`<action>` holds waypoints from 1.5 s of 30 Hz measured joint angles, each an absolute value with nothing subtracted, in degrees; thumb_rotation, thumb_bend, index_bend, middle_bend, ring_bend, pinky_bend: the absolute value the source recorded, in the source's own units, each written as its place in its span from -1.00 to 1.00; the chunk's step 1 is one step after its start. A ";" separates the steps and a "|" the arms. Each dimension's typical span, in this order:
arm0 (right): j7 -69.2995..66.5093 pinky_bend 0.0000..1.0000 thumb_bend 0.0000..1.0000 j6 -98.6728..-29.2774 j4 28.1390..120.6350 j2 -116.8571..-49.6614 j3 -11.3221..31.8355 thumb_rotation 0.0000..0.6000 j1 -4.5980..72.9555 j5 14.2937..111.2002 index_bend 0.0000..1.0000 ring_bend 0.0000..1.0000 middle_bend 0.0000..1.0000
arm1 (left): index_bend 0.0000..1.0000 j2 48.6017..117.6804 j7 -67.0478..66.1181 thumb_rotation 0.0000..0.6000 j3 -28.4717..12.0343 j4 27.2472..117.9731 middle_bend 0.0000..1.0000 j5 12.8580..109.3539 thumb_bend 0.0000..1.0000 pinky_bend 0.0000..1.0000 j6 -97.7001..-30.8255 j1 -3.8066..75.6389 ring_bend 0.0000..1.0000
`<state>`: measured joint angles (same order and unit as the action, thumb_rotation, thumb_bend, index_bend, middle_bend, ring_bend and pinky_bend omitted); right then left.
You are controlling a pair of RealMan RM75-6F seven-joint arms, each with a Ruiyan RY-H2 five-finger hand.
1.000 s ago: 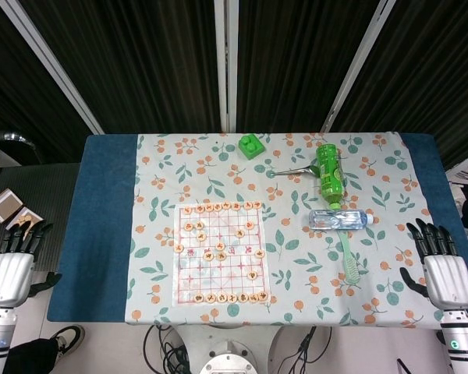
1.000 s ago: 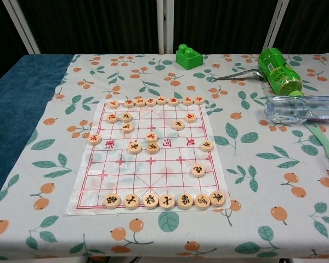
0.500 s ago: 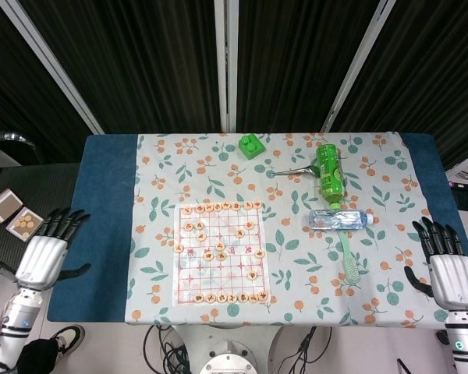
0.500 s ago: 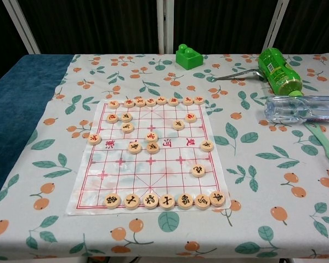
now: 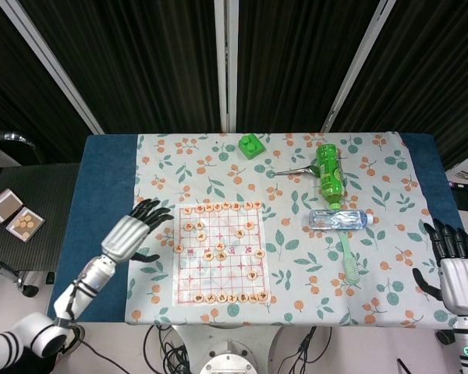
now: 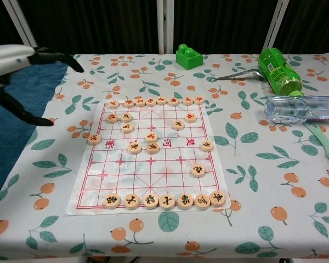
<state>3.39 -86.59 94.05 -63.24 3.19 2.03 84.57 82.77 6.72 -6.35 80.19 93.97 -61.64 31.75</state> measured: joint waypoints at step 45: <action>-2.61 -1.00 -0.54 -84.92 89.51 -63.21 4.57 1.00 1.63 81.98 -1.00 -1.00 -1.00 | -0.17 105.01 16.90 1.00 -2.62 49.83 -0.67 90.97 -0.58 -0.94 -54.15 46.33 -0.97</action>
